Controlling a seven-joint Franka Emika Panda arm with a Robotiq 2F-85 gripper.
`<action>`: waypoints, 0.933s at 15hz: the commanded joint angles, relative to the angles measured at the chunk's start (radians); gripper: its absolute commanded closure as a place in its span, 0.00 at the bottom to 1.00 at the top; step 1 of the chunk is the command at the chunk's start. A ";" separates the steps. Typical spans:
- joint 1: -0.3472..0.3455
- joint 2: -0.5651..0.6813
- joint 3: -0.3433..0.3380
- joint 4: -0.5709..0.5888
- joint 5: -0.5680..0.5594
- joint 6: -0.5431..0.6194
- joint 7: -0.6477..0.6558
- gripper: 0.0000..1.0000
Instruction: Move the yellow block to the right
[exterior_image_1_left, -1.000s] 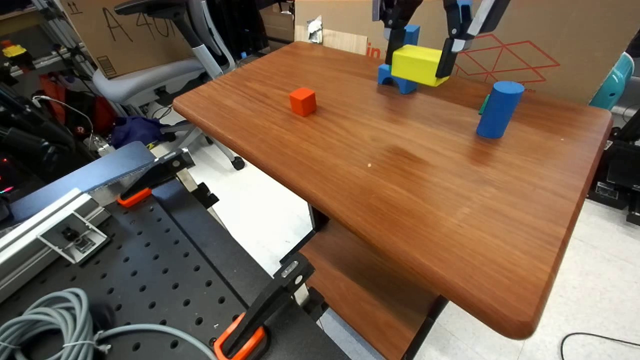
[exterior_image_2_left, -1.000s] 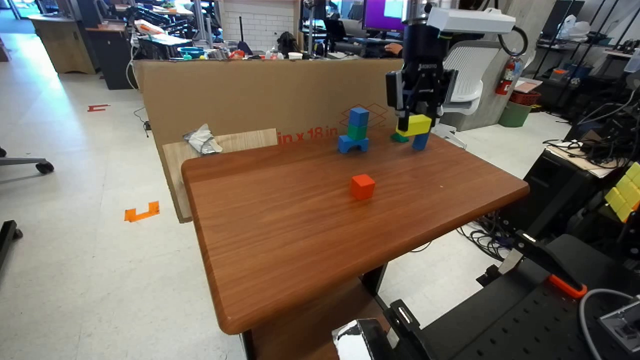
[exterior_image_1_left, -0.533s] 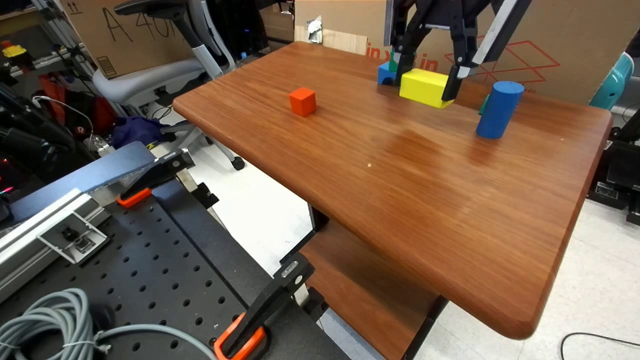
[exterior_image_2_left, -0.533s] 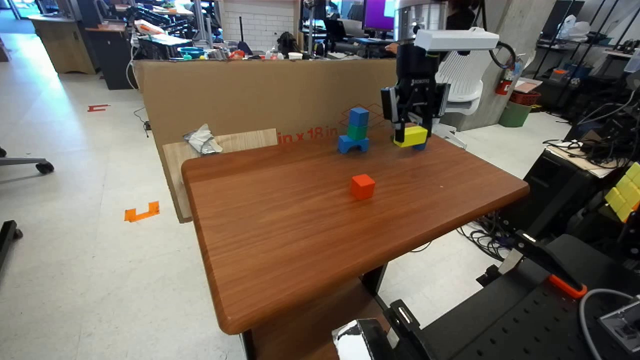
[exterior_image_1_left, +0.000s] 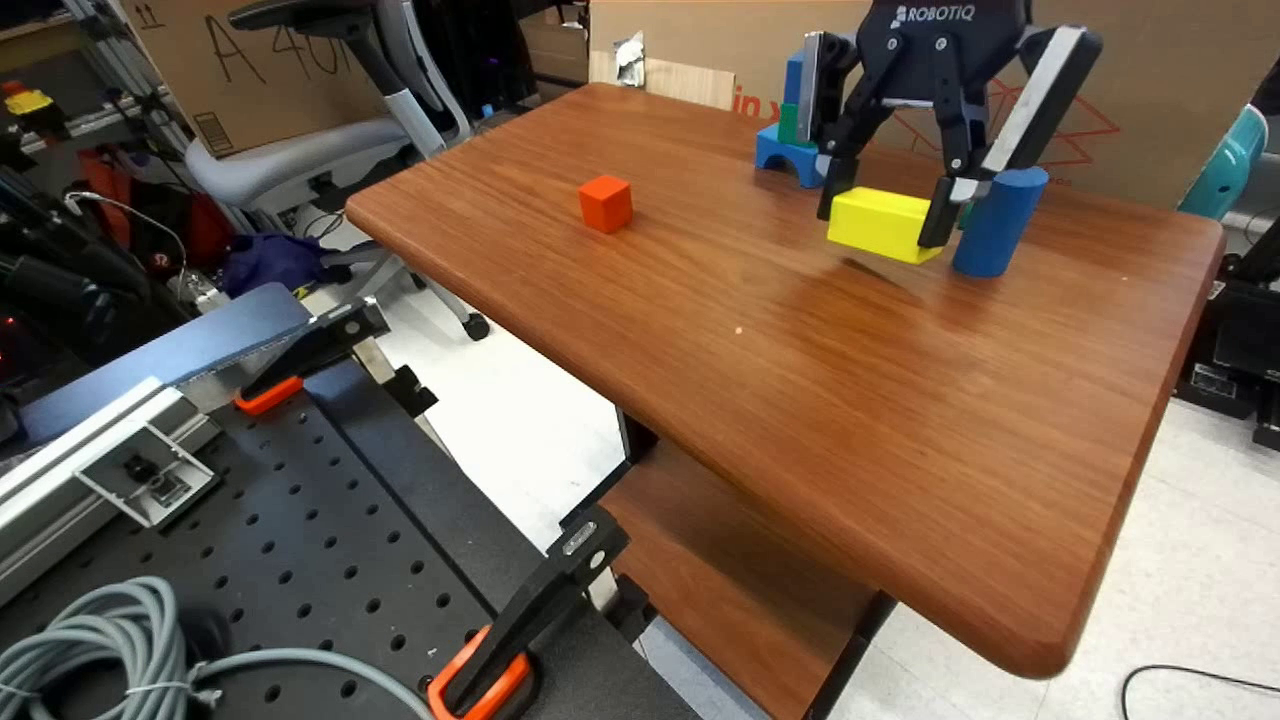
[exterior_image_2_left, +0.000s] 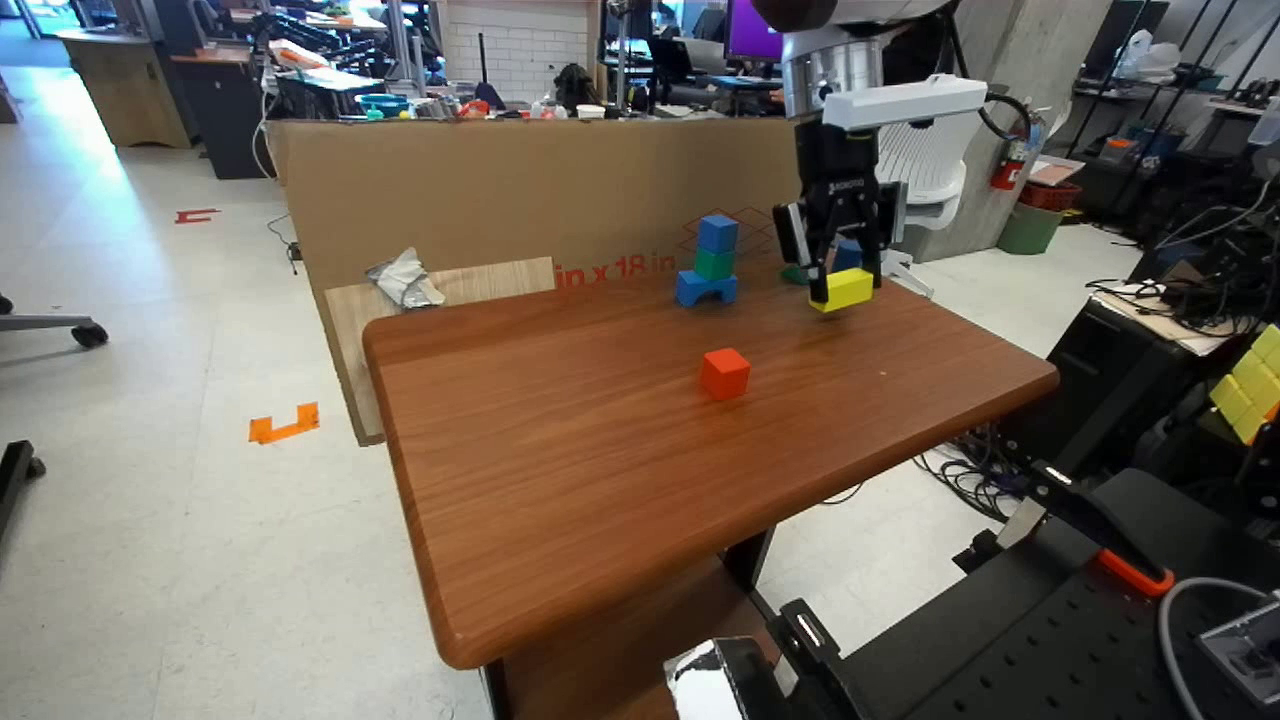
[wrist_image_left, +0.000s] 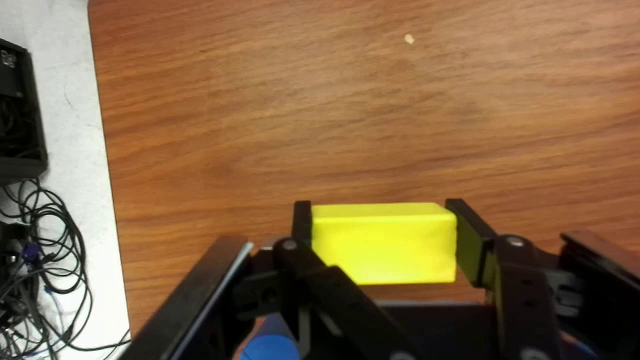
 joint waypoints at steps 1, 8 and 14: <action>0.020 0.065 -0.021 0.100 -0.039 -0.080 0.018 0.59; 0.038 0.101 -0.022 0.146 -0.059 -0.164 0.013 0.59; 0.051 0.116 -0.031 0.163 -0.102 -0.206 0.033 0.00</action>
